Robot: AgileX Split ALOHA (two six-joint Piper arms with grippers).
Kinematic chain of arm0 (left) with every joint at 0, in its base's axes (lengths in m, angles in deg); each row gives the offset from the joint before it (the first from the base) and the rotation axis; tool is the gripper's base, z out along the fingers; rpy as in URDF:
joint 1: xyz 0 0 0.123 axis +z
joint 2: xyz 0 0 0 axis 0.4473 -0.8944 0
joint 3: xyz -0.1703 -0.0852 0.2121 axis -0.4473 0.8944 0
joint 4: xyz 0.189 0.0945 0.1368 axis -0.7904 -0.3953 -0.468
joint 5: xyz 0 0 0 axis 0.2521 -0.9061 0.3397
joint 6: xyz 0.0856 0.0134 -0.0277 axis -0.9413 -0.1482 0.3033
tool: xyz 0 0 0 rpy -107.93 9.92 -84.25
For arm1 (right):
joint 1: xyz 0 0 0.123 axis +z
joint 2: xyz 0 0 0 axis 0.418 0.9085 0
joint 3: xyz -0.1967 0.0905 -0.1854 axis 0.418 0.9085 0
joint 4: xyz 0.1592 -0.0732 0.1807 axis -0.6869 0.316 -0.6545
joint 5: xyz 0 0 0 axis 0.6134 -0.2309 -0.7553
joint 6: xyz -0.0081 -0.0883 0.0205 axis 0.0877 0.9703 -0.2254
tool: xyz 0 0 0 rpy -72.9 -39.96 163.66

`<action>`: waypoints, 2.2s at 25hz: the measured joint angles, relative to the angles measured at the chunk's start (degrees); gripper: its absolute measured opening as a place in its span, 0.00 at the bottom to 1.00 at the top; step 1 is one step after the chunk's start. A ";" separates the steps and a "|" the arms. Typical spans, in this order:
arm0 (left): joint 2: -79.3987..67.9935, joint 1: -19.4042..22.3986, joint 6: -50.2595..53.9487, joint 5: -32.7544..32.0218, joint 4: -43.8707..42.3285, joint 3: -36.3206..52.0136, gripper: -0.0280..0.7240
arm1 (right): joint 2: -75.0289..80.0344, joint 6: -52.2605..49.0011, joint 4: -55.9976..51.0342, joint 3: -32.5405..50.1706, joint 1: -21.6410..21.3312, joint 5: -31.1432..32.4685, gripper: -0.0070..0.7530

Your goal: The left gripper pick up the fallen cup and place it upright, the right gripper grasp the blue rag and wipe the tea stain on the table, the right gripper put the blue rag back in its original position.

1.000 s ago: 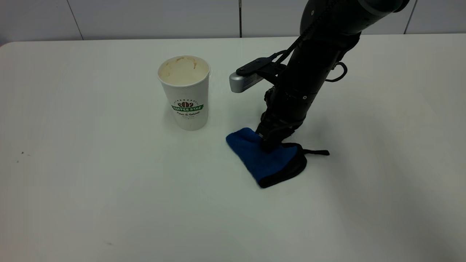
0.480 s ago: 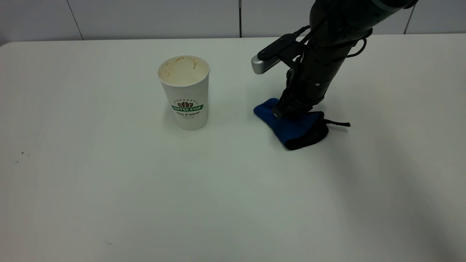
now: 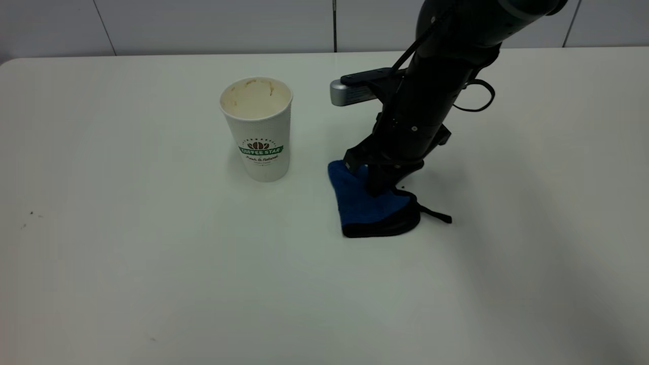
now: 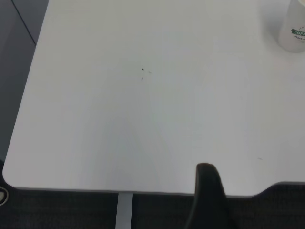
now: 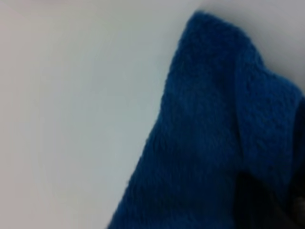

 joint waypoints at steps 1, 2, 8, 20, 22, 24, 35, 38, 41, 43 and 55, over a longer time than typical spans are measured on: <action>0.00 0.00 0.00 0.00 0.00 0.00 0.73 | 0.00 1.00 -0.75 0.00 -1.17 1.65 0.11; 0.00 0.00 0.00 0.00 0.00 0.00 0.73 | 0.00 1.49 -1.23 0.00 -2.55 3.26 0.11; 0.00 0.00 0.00 0.00 0.00 0.00 0.73 | -0.36 -1.37 4.10 0.05 -12.53 3.83 0.11; 0.00 0.00 0.00 0.00 0.00 0.00 0.73 | -1.84 -9.10 16.93 0.30 -18.53 -2.05 0.51; 0.00 0.00 0.00 0.00 0.00 0.00 0.73 | -4.02 -9.23 18.54 0.84 -18.47 2.90 0.64; 0.00 0.00 0.00 0.00 0.00 0.00 0.73 | -7.90 -9.82 19.90 1.31 -18.28 8.65 0.75; 0.00 0.00 0.00 0.00 0.00 0.00 0.73 | -44.42 -19.35 21.80 3.36 -17.58 36.51 0.72; 0.00 0.00 0.00 0.00 0.00 0.00 0.73 | -55.63 -19.68 21.75 10.40 -17.58 38.03 0.72; 0.00 0.00 0.00 0.00 0.00 0.00 0.73 | -67.64 -20.14 21.86 20.89 -17.58 38.33 0.72; 0.00 0.00 0.00 0.00 0.00 0.00 0.73 | -74.23 -21.25 21.92 28.37 -17.58 37.91 0.72; 0.00 0.00 0.00 0.00 0.00 0.00 0.73 | -100.91 -25.83 20.46 63.31 -17.58 35.54 0.72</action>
